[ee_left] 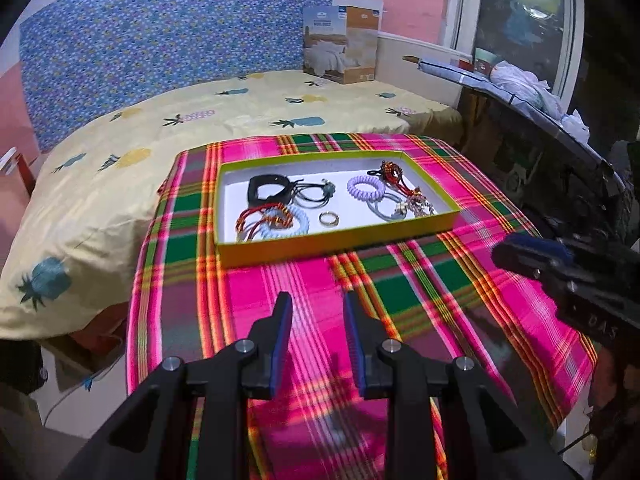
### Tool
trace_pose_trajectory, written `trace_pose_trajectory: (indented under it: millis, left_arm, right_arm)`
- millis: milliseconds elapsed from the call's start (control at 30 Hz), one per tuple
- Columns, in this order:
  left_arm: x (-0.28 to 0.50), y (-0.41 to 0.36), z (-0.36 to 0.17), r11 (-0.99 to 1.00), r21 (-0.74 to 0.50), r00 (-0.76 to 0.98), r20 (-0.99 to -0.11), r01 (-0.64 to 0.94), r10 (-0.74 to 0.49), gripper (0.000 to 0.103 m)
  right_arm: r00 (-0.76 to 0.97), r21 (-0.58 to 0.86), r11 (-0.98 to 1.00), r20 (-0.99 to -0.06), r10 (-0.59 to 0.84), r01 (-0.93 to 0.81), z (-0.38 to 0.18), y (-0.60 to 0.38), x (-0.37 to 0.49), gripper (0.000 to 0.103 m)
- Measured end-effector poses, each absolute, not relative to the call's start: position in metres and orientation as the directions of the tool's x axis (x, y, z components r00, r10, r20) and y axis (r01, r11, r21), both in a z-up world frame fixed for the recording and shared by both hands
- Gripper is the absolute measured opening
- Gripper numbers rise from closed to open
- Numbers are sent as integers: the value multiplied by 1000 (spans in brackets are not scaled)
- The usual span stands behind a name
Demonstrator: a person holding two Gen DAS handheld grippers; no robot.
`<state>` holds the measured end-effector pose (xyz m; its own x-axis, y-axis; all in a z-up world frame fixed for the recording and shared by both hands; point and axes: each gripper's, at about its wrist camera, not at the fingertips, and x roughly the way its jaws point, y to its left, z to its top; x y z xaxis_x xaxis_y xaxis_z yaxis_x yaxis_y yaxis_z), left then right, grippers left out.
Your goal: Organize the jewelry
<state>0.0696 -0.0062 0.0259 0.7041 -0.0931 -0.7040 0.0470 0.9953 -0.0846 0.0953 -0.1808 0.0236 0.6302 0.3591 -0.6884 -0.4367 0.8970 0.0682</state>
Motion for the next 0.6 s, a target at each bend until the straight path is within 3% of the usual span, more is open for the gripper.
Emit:
trace_pose_trajectory:
  millis: [600]
  left_arm:
    - [26, -9, 20, 996, -89, 706, -706, -7, -58, 28]
  right_arm:
    - [622, 49, 901, -707, 337, -432, 7, -180, 45, 21]
